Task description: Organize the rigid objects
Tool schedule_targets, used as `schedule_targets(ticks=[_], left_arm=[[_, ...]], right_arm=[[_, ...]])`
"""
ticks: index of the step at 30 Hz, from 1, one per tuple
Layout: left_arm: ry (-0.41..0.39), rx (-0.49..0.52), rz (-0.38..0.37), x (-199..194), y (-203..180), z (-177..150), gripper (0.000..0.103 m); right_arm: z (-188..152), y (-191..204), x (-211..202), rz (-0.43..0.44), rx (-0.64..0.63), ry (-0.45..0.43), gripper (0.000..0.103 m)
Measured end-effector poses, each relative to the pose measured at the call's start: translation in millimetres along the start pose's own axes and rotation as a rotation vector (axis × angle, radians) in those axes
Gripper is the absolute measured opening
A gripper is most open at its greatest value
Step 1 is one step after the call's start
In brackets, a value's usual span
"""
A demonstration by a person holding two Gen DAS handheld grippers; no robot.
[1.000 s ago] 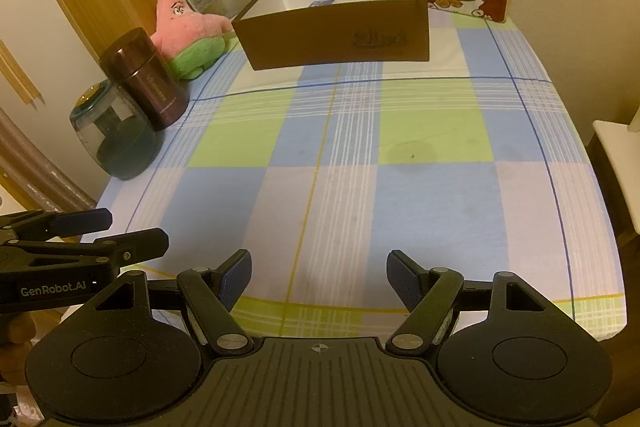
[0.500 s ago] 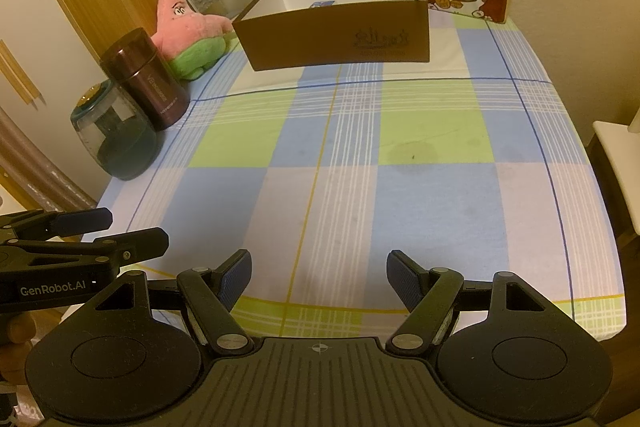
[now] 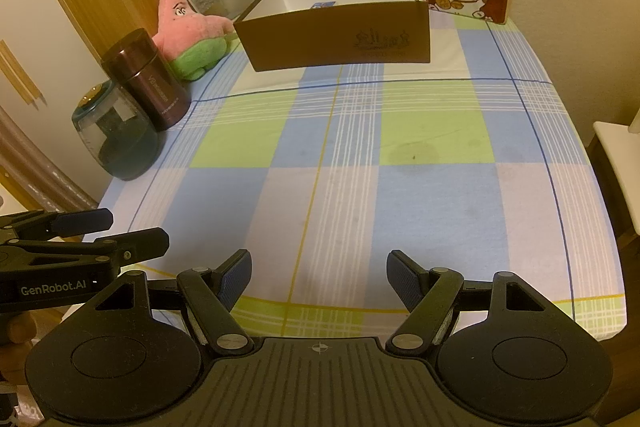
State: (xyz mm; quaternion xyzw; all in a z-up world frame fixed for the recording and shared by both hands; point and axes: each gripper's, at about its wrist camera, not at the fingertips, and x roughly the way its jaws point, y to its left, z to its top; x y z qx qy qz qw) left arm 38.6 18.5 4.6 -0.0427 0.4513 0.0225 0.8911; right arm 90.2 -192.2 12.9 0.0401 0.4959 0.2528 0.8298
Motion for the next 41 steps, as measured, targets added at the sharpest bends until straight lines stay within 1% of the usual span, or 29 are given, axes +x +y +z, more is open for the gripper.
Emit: schedule_targets(ticks=[31,41], left_arm=[[0.0,-0.003,-0.002,0.7,-0.2,3.3,0.078],[0.01,-0.004,-0.003,6.7,-1.5,4.0,0.077]], right_arm=[[4.2,4.7,0.9,0.0,-0.002,0.002,0.074],[4.2,-0.9,4.7,0.003,0.003,0.01,0.074]])
